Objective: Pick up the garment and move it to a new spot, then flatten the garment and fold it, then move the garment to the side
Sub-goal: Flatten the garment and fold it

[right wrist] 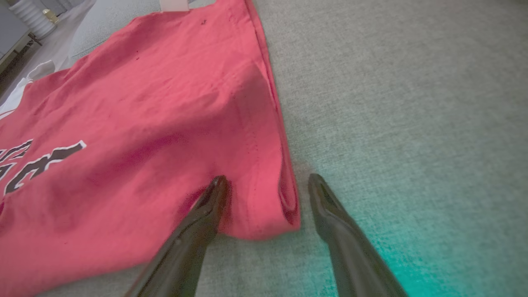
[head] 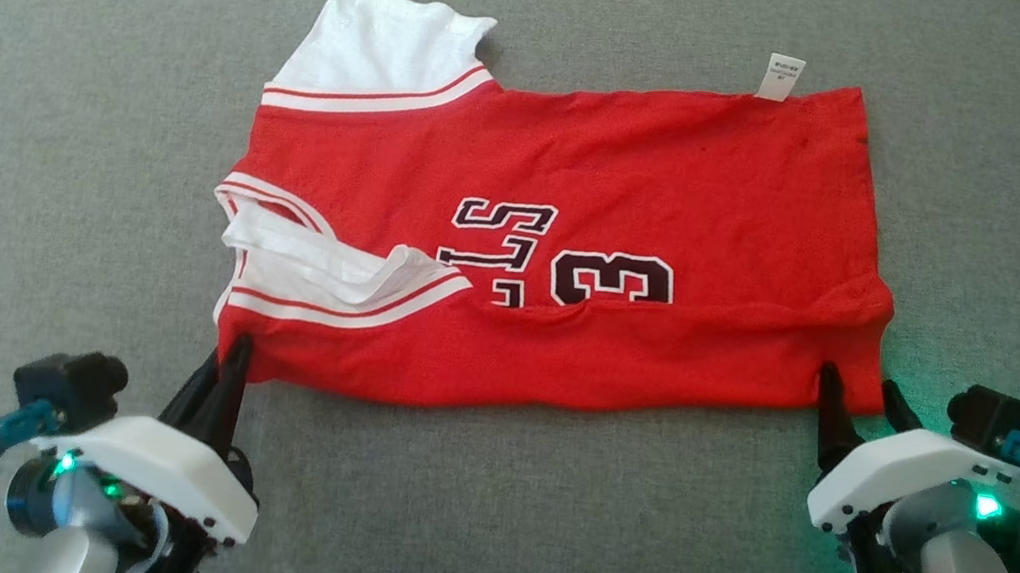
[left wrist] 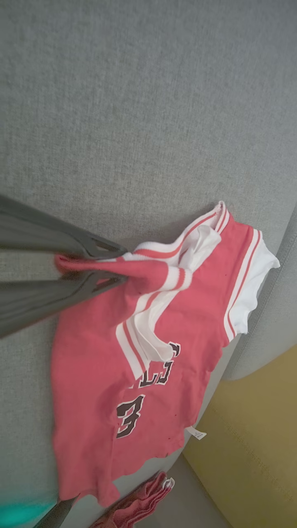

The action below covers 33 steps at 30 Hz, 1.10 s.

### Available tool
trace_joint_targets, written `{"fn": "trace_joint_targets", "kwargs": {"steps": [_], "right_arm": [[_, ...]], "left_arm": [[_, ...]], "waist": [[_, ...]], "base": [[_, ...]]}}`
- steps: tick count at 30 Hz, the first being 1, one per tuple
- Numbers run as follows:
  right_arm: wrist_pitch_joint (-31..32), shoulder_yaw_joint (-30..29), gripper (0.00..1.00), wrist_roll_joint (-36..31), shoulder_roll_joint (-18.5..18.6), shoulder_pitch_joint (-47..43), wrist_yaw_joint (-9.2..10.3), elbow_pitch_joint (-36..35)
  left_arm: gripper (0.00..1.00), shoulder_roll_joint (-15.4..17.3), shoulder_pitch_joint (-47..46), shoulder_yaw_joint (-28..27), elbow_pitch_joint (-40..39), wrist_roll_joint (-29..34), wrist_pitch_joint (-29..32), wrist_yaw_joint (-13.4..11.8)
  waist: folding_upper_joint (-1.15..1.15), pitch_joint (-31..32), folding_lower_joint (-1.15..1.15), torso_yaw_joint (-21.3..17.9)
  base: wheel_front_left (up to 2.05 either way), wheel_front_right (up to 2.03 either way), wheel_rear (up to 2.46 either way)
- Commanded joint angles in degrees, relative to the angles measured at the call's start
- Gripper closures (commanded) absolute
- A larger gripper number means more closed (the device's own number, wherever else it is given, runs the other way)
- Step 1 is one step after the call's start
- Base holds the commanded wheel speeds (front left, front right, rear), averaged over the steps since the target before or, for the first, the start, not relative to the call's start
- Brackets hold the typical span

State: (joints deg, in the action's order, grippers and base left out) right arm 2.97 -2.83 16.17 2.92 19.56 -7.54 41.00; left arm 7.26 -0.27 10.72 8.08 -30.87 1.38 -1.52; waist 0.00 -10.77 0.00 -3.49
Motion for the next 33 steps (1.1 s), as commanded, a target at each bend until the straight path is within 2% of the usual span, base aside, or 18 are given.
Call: {"fn": "trace_joint_targets", "kwargs": {"steps": [1,2,4,5,6,7,14,26,33], "right_arm": [[1.13,2.33,0.22,0.5,-0.04,0.58,0.05,0.41],[1.16,2.48,0.39,0.61,-0.04,0.67,0.05,0.68],[1.33,2.78,0.67,0.78,-0.04,0.65,0.05,1.14],[1.4,2.85,0.95,0.83,-0.04,0.58,0.05,1.26],[1.4,2.85,0.95,0.83,-0.04,0.58,0.05,1.26],[1.53,2.96,1.0,0.96,-0.04,0.48,0.05,1.31],[3.27,3.28,1.0,3.05,0.16,-1.67,0.05,-3.3],[15.66,1.9,1.0,7.21,3.18,-15.74,0.05,-29.39],[20.08,-1.25,1.0,6.71,2.18,-21.71,0.05,-35.93]], "left_arm": [[1.0,0.85,-1.17,-1.62,-2.22,0.17,-0.58,-0.21],[1.0,0.94,-1.13,-1.67,-2.36,0.15,-0.65,-0.23],[1.0,1.14,-1.0,-1.8,-2.64,0.13,-0.9,-0.26],[1.0,1.2,-0.89,-1.83,-2.85,0.13,-0.99,-0.31],[1.0,1.2,-0.89,-1.83,-2.85,0.13,-0.99,-0.31],[1.0,1.29,-0.75,-1.88,-3.06,0.14,-1.05,-0.39],[1.0,2.48,1.03,-2.65,-6.52,0.11,-1.37,-0.9],[1.0,5.38,11.07,-3.65,-19.54,-0.89,3.98,-3.59],[1.0,4.14,15.23,-3.64,-18.33,-2.76,4.56,-4.62]], "waist": [[0.0,0.13,0.0,-0.06],[0.0,0.25,0.0,-0.11],[0.0,0.63,0.0,-0.22],[0.0,0.88,0.0,-0.26],[0.0,0.88,0.0,-0.26],[0.0,1.15,0.0,-0.28],[0.0,3.59,0.0,-0.45],[0.0,3.99,0.0,-0.79],[0.0,3.05,0.0,-1.29]], "base": [[0.0,0.0,0.0],[0.0,0.0,0.0],[0.0,0.0,0.0],[0.0,0.0,0.0],[0.0,0.0,0.0],[0.0,0.0,0.0],[0.0,0.0,0.0],[0.0,0.0,0.0],[0.0,0.0,0.0]]}}
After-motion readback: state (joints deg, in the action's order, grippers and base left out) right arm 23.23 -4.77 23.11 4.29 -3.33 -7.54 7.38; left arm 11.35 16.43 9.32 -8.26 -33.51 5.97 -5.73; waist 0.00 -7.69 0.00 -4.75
